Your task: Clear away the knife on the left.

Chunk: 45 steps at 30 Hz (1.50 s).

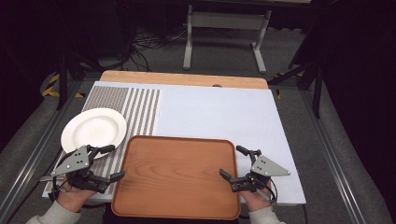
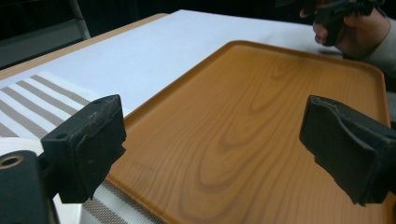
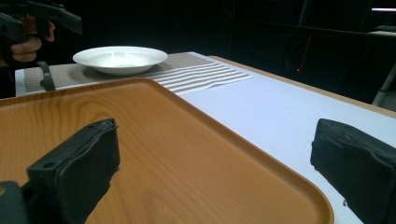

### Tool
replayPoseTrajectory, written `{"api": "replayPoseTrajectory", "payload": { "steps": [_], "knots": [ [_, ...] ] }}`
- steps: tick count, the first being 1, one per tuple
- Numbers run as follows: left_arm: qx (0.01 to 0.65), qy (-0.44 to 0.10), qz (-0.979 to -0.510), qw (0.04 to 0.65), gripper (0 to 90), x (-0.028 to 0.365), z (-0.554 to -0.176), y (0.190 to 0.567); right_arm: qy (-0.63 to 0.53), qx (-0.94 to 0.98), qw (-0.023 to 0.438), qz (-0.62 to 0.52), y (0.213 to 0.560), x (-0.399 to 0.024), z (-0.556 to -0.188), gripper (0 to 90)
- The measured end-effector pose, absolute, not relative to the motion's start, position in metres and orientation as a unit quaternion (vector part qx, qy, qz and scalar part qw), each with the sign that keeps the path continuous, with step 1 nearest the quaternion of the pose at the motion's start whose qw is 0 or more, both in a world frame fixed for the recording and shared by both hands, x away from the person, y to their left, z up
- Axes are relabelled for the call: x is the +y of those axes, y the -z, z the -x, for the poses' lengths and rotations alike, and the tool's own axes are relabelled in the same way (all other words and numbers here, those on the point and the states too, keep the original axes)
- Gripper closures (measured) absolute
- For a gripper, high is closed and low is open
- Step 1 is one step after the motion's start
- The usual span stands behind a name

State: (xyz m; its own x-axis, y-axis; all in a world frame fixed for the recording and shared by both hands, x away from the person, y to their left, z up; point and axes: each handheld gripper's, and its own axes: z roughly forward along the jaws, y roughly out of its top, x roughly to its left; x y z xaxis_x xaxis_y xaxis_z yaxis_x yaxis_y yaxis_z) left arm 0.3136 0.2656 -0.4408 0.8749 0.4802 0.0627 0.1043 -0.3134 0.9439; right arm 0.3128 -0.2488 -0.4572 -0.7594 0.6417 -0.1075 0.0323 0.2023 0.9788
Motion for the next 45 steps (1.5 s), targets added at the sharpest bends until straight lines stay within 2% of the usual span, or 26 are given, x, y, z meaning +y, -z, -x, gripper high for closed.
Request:
{"api": "replayPoseTrajectory", "payload": {
  "steps": [14,21,45],
  "knots": [
    [0.144,-0.167,-0.838,0.499,9.4,0.283,-0.313,0.414,-0.587,0.736,0.248,-0.228,0.458,-0.245,-0.315,2.5],
    [0.127,-0.177,-0.870,0.442,9.3,0.283,-0.315,0.410,-0.587,0.737,0.242,-0.230,0.458,-0.245,-0.315,2.8],
    [0.114,-0.115,-0.936,0.312,13.9,0.303,-0.332,0.402,-0.587,0.741,0.235,-0.226,0.456,-0.246,-0.315,3.0]
  ]
}}
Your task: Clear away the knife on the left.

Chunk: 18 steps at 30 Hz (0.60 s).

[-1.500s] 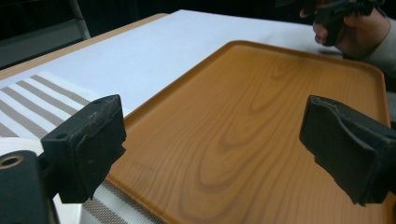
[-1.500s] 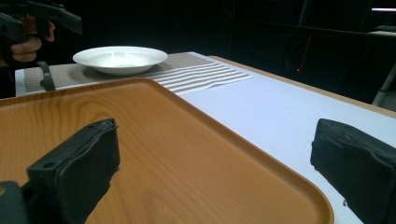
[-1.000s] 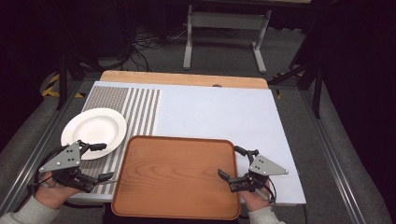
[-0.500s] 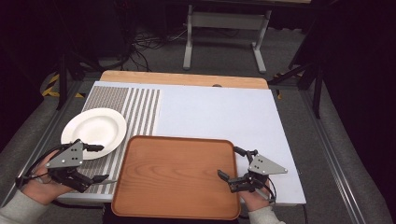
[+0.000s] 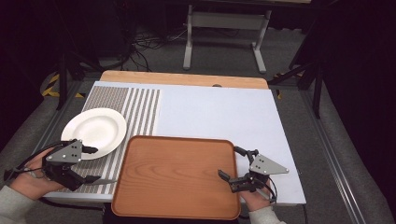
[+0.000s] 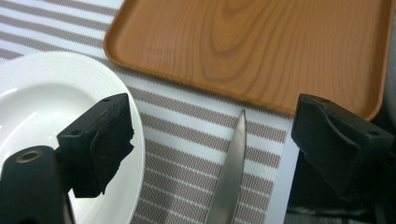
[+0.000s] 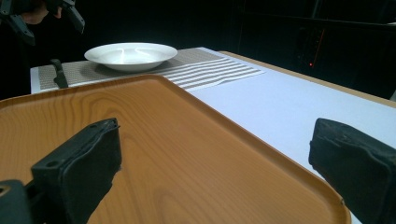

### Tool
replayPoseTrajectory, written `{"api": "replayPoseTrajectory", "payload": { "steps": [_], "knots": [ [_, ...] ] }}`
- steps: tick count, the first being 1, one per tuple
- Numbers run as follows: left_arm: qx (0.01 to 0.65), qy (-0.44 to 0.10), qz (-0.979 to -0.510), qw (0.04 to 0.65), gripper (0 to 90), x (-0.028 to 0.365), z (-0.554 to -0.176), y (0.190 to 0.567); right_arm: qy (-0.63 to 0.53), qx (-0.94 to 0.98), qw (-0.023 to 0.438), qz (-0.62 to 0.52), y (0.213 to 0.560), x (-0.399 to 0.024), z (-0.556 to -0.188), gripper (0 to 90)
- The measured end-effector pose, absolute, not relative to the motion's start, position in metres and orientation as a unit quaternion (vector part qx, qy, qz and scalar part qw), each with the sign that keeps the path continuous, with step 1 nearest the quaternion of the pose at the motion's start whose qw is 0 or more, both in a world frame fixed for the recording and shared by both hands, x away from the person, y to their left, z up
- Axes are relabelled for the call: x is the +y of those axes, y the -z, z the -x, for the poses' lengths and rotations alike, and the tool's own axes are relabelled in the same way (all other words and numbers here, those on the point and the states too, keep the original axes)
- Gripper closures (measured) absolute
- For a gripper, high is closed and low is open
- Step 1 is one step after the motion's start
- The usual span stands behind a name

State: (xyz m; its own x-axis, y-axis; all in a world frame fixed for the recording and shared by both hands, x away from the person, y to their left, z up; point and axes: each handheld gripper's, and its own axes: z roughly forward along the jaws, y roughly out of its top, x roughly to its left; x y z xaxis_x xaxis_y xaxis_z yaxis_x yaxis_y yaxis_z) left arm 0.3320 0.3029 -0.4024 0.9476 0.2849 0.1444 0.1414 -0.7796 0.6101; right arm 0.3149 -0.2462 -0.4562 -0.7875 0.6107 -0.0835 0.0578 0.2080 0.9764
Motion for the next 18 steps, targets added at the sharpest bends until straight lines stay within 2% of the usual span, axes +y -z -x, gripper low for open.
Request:
{"api": "replayPoseTrajectory", "payload": {
  "steps": [14,18],
  "knots": [
    [0.115,-0.082,-0.964,0.226,16.4,0.316,-0.337,0.412,-0.589,0.738,0.240,-0.226,0.454,-0.249,-0.315,3.0],
    [0.104,-0.087,-0.971,0.197,20.6,0.316,-0.338,0.414,-0.589,0.739,0.239,-0.226,0.454,-0.250,-0.315,3.0]
  ]
}}
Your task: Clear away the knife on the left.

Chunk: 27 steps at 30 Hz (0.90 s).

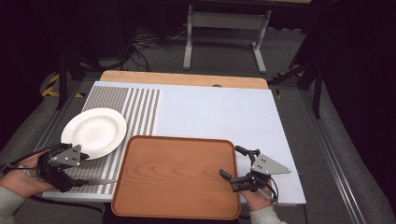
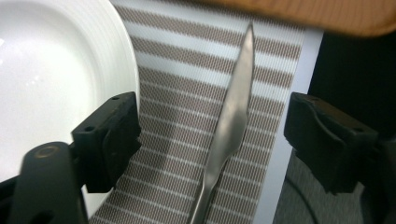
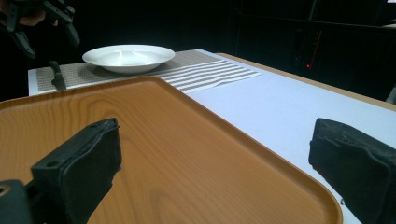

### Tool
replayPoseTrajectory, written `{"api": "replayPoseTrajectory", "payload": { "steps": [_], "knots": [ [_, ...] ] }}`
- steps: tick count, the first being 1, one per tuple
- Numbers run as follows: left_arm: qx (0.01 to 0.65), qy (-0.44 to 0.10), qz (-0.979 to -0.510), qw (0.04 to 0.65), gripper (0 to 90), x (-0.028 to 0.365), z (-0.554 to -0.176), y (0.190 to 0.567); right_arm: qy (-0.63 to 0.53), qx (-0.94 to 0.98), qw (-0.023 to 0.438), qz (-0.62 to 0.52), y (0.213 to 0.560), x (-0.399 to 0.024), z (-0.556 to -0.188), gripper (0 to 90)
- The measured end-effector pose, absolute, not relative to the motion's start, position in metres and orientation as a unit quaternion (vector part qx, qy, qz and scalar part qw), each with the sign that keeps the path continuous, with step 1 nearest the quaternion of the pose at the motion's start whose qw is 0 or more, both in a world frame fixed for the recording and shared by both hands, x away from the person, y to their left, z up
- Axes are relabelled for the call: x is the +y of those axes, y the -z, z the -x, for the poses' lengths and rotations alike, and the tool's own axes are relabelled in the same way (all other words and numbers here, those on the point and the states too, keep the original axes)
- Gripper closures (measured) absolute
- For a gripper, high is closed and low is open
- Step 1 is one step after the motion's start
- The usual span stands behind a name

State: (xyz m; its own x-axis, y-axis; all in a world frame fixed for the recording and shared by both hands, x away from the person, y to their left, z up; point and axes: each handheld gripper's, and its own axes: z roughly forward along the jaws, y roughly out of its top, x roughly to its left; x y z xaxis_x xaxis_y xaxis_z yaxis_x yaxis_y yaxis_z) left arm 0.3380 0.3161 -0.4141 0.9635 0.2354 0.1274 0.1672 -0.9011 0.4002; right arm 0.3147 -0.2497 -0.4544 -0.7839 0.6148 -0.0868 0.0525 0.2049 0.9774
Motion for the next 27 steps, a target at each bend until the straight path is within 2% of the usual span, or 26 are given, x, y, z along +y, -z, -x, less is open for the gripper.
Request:
{"api": "replayPoseTrajectory", "payload": {
  "steps": [3,8,23,27],
  "knots": [
    [0.089,-0.069,-0.980,0.162,24.6,0.317,-0.341,0.420,-0.590,0.738,0.239,-0.227,0.454,-0.250,-0.315,3.0],
    [0.076,-0.059,-0.986,0.137,28.8,0.318,-0.343,0.424,-0.590,0.737,0.239,-0.229,0.454,-0.251,-0.315,3.1],
    [0.047,-0.033,-0.996,0.064,36.8,0.317,-0.353,0.438,-0.593,0.734,0.239,-0.231,0.453,-0.257,-0.309,3.3],
    [0.026,-0.034,-0.998,0.046,43.5,0.318,-0.356,0.441,-0.593,0.732,0.240,-0.233,0.453,-0.259,-0.308,3.4]
  ]
}}
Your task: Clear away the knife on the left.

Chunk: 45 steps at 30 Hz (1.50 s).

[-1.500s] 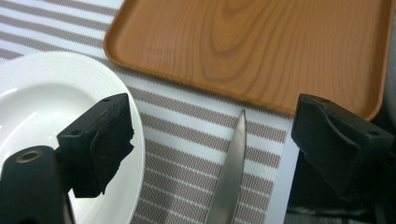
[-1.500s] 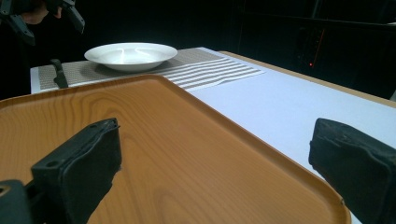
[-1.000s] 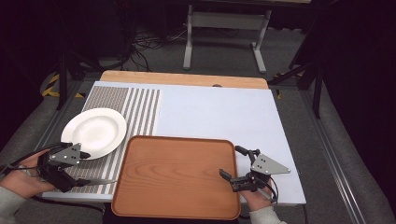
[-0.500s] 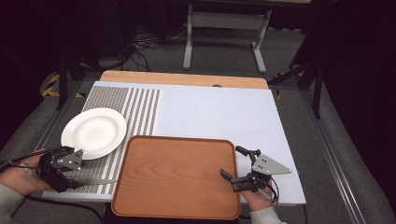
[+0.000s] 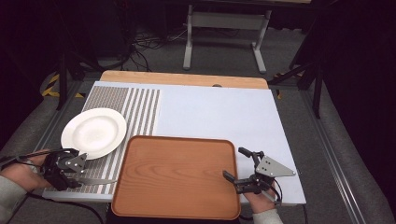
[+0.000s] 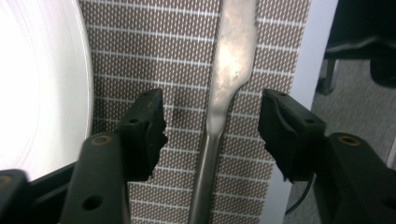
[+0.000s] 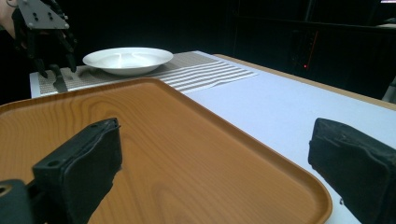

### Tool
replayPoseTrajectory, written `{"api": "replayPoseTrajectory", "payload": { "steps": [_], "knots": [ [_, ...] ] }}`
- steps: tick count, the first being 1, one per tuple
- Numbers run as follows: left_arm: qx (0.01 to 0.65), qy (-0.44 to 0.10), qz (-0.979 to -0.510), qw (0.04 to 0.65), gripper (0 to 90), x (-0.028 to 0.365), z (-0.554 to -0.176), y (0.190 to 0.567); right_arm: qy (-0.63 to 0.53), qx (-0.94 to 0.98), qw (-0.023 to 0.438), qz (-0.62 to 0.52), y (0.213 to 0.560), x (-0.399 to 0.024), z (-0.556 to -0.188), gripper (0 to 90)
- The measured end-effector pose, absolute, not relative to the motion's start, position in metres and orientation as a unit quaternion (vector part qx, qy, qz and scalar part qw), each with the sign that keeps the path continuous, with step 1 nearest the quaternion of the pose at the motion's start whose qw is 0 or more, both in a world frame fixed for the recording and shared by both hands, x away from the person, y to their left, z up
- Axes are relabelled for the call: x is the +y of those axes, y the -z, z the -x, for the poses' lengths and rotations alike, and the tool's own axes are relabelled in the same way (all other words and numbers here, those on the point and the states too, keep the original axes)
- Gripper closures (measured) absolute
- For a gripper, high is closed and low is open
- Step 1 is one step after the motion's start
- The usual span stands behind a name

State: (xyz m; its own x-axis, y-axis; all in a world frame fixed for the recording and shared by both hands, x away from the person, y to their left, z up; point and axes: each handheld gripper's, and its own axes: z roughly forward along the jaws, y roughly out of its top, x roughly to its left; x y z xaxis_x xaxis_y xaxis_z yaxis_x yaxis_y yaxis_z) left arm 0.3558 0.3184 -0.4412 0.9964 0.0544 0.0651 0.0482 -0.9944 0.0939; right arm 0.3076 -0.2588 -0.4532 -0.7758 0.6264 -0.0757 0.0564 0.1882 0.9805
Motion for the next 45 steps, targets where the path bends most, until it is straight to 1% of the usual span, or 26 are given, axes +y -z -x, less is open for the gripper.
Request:
{"api": "replayPoseTrajectory", "payload": {
  "steps": [2,4,5,7,13,17,18,19,30,45],
  "knots": [
    [0.018,-0.036,-0.999,0.036,48.7,0.3193,-0.3559,0.4417,-0.593,0.732,0.241,-0.233,0.4533,-0.2591,-0.3065,3.4],
    [0.018,-0.034,-0.999,0.032,51.8,0.3196,-0.3559,0.4419,-0.591,0.733,0.243,-0.234,0.4539,-0.2592,-0.3051,3.5],
    [0.017,-0.030,-0.999,0.029,51.8,0.3208,-0.3557,0.4428,-0.591,0.733,0.243,-0.234,0.4539,-0.2592,-0.3051,3.5],
    [0.007,-0.029,-0.999,0.024,57.5,0.3214,-0.3579,0.4441,-0.593,0.731,0.246,-0.232,0.4538,-0.2606,-0.3027,3.5],
    [0.001,-0.020,-1.000,0.010,63.6,0.3189,-0.3610,0.4464,-0.593,0.728,0.252,-0.232,0.4528,-0.2632,-0.2994,4.1],
    [-0.010,-0.020,-1.000,0.002,73.9,0.3180,-0.3608,0.4462,-0.594,0.727,0.256,-0.232,0.4528,-0.2649,-0.2982,4.9],
    [-0.012,-0.019,-1.000,-0.001,74.7,0.3173,-0.3603,0.4462,-0.595,0.726,0.255,-0.233,0.4528,-0.2650,-0.2980,4.9],
    [-0.019,-0.021,-1.000,-0.004,78.2,0.3160,-0.3597,0.4466,-0.595,0.726,0.256,-0.233,0.4527,-0.2654,-0.2979,4.9],
    [-0.022,-0.035,-0.999,-0.007,79.6,0.3147,-0.3543,0.4478,-0.597,0.725,0.256,-0.231,0.4523,-0.2644,-0.2973,5.1],
    [-0.028,-0.029,-0.999,-0.009,80.0,0.3143,-0.3573,0.4465,-0.597,0.723,0.258,-0.232,0.4518,-0.2658,-0.2975,5.1]
  ]
}}
